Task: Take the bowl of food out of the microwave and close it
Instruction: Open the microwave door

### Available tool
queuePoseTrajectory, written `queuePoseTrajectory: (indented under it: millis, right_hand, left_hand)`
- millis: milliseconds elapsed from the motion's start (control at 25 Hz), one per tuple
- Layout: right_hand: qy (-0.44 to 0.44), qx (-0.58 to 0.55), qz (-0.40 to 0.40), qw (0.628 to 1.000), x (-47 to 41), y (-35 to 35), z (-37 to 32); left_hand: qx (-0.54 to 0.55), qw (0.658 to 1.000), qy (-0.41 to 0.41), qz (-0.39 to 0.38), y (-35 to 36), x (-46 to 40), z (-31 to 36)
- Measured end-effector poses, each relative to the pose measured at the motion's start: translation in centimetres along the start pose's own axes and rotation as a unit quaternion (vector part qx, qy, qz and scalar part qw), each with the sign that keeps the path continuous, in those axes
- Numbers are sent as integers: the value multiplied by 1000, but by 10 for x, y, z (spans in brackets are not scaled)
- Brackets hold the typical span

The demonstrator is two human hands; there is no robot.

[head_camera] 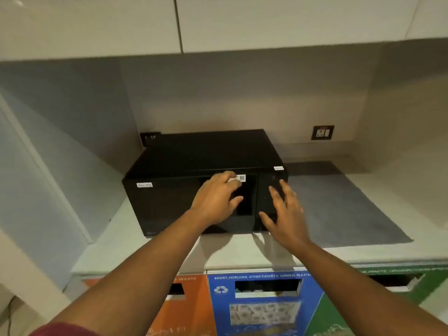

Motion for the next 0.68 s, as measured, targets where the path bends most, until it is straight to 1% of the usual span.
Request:
queuePoseTrajectory:
  millis: [40, 80, 160, 280, 440, 680]
  right_hand:
    - [20, 3, -11, 1000, 1, 14, 14]
    - [49, -7, -11, 999, 2, 24, 24]
    - [90, -42, -40, 994, 7, 49, 44]
    - [123, -109, -56, 985, 6, 84, 69]
    - [110, -163, -57, 979, 5, 115, 80]
    - [75, -189, 30, 979, 9, 134, 83]
  left_hand:
    - [-25, 1000, -7, -12, 15, -10, 3]
    - [-42, 999, -23, -4, 27, -19, 5]
    - [-68, 996, -57, -4, 49, -31, 3]
    - [-100, 992, -75, 13, 73, -47, 2]
    - [-111, 991, -68, 41, 78, -63, 5]
    - [-126, 989, -42, 62, 84, -67, 0]
Point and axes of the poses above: each hand's wrist, its own x-axis away from the middle knuckle, its own y-axis out of the palm, z = x × y, the point moved 1 cm from there along -x, towards the middle knuckle, and after that the axes turned 8 degrees about -y, right-handed, at the moved point
